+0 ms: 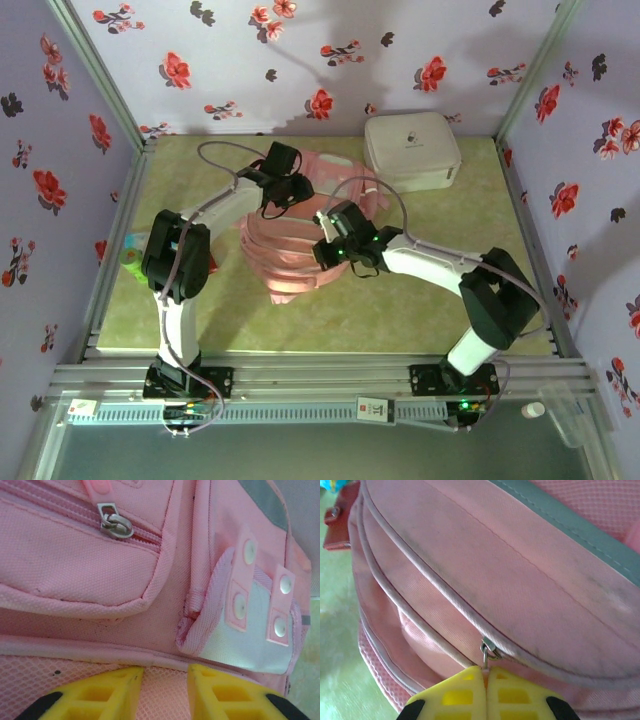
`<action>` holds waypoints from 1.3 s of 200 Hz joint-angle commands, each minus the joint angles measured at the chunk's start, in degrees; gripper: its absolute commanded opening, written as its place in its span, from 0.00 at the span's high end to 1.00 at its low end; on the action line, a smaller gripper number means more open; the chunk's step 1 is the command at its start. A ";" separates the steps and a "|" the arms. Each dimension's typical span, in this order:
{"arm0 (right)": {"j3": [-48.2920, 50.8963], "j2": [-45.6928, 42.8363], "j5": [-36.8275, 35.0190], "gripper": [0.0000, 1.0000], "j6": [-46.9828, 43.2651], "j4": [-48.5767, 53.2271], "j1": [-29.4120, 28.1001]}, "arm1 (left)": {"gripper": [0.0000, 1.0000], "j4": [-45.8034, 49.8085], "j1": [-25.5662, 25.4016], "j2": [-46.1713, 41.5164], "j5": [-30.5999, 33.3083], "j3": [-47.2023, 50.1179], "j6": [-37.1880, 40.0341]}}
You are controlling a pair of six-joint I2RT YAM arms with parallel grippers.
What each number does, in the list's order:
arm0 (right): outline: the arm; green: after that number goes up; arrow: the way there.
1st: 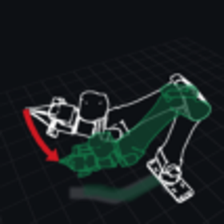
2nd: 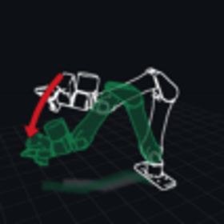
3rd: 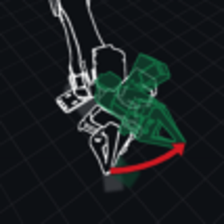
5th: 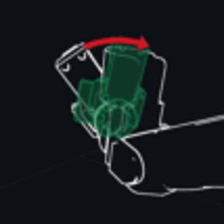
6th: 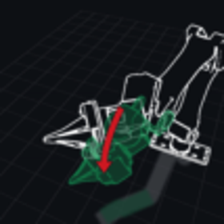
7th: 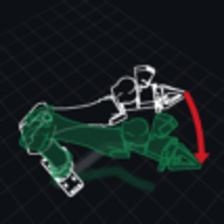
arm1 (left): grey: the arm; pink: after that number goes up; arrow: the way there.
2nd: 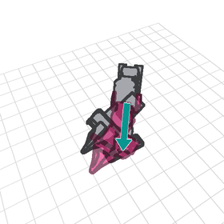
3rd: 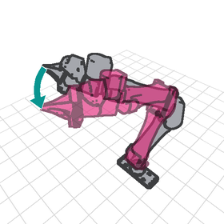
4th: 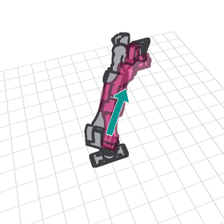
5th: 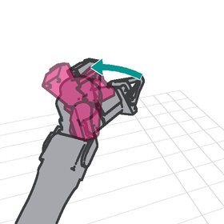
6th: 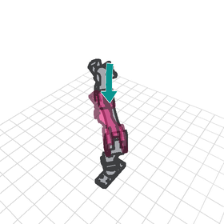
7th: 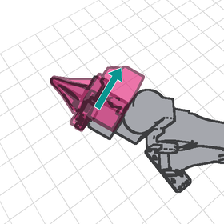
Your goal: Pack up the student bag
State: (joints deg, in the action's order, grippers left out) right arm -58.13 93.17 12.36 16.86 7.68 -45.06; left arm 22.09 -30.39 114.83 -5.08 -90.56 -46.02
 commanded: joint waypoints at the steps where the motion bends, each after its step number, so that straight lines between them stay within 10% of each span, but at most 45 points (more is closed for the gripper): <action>1: -0.22 0.66 4.10 1.00 5.34 -8.20 -1.26 | 0.66 5.07 -0.39 6.27 -0.16 3.50 -1.59; 57: 10.03 -12.36 2.76 0.49 9.33 -10.50 1.95 | 0.53 5.84 0.16 -3.45 -5.89 2.25 2.92; 91: 15.07 -18.43 -1.52 0.35 16.23 -11.10 6.56 | 0.50 6.52 -0.26 -14.18 -4.07 7.89 4.47; 159: 11.28 -13.65 -0.74 0.31 26.77 -10.76 13.53 | 0.49 17.64 -13.27 -26.39 16.11 18.32 1.36; 204: 9.44 -9.08 2.83 0.32 30.83 -13.42 15.43 | 0.52 22.85 -23.72 -19.19 25.35 13.08 -2.51; 260: 9.88 -8.32 3.20 0.32 31.40 -14.14 15.70 | 0.62 24.14 -24.80 -12.03 26.98 8.62 -1.43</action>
State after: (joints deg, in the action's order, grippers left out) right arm -47.03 84.55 14.85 47.03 -4.99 -29.85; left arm 43.16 -55.18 101.38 17.87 -79.24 -46.87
